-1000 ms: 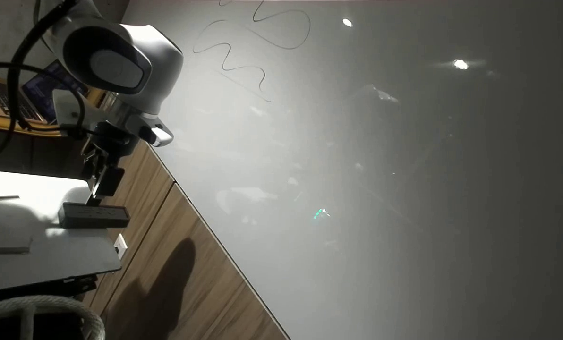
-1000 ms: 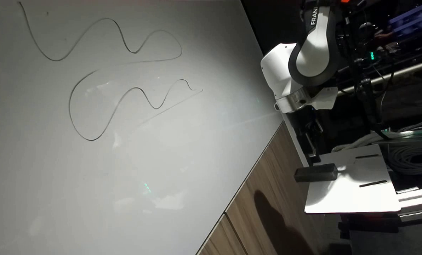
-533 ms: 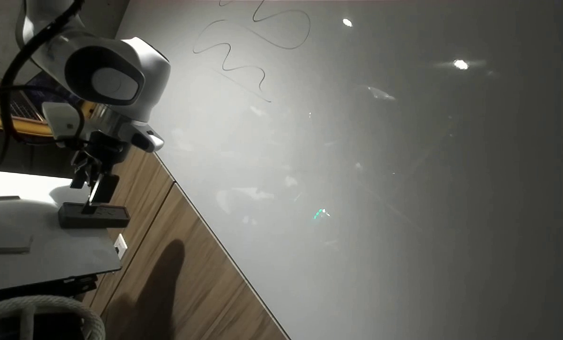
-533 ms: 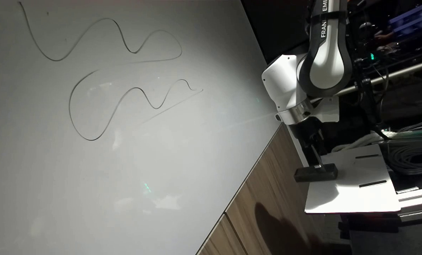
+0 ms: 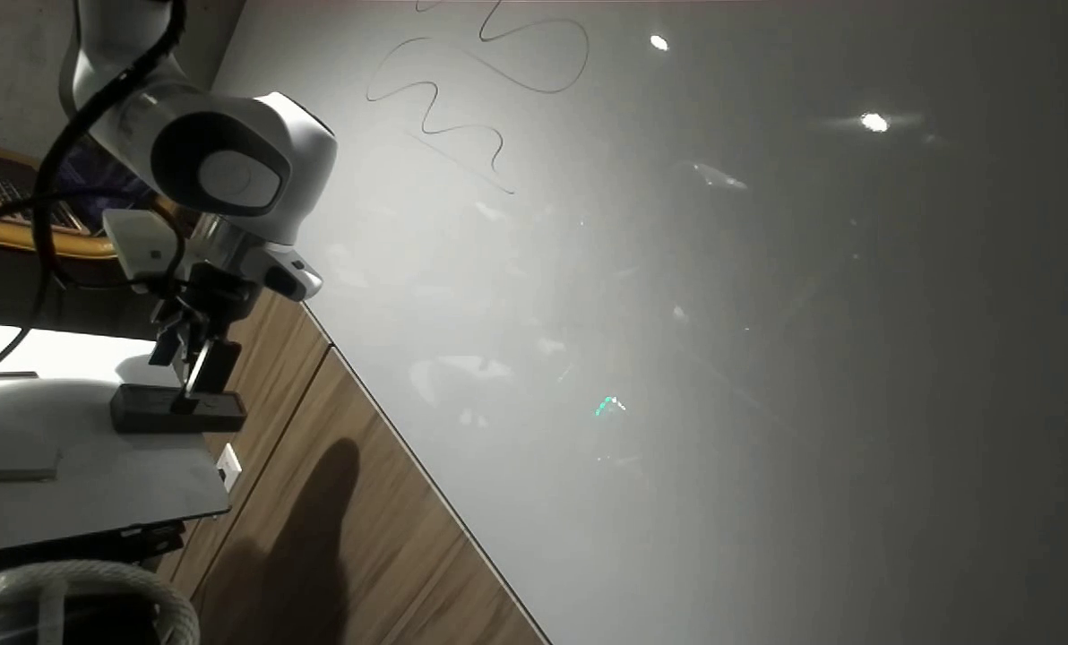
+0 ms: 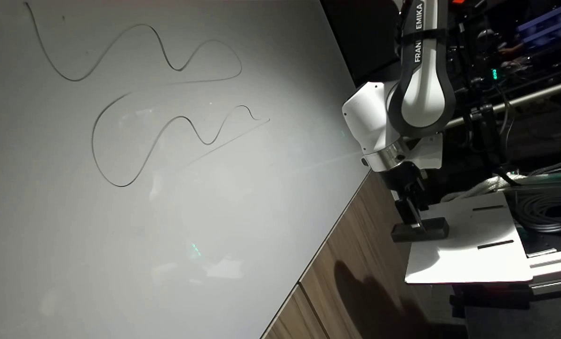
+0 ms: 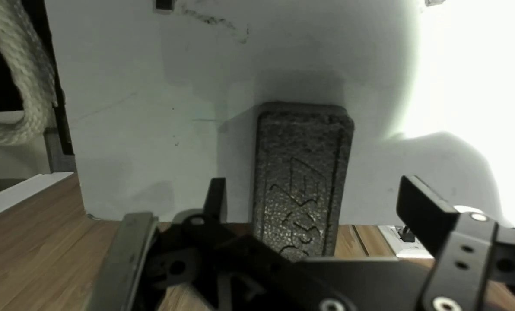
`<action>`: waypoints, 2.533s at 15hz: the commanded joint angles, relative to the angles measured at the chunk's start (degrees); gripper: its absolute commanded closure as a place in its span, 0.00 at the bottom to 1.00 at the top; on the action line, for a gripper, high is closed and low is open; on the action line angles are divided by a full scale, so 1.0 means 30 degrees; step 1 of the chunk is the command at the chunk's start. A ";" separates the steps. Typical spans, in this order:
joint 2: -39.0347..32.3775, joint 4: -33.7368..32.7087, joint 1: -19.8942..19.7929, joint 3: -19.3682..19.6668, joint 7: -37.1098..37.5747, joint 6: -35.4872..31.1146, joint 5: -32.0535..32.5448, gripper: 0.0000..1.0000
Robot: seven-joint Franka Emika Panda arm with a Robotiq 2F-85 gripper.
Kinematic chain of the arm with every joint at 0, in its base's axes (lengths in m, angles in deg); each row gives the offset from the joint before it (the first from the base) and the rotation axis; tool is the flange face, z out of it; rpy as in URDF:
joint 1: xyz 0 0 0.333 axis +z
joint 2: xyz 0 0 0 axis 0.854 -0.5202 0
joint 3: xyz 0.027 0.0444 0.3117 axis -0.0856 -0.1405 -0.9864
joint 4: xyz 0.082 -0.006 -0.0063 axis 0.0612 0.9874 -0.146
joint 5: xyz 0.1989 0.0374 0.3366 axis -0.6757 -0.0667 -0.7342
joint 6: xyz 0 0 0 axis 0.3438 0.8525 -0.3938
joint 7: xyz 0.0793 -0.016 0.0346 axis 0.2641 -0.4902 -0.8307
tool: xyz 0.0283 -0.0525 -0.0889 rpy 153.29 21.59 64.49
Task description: Erase the drawings on the whiteboard
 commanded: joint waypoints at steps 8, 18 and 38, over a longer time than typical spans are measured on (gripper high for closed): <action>-0.0901 -0.0850 0.0229 0.1037 -0.0516 -0.0059 -0.0330 0.00; -0.0966 -0.0341 0.0566 0.1028 -0.0252 -0.0124 -0.0092 0.00; 0.6297 -0.1950 0.2700 -0.2872 0.3880 0.4062 0.3352 0.71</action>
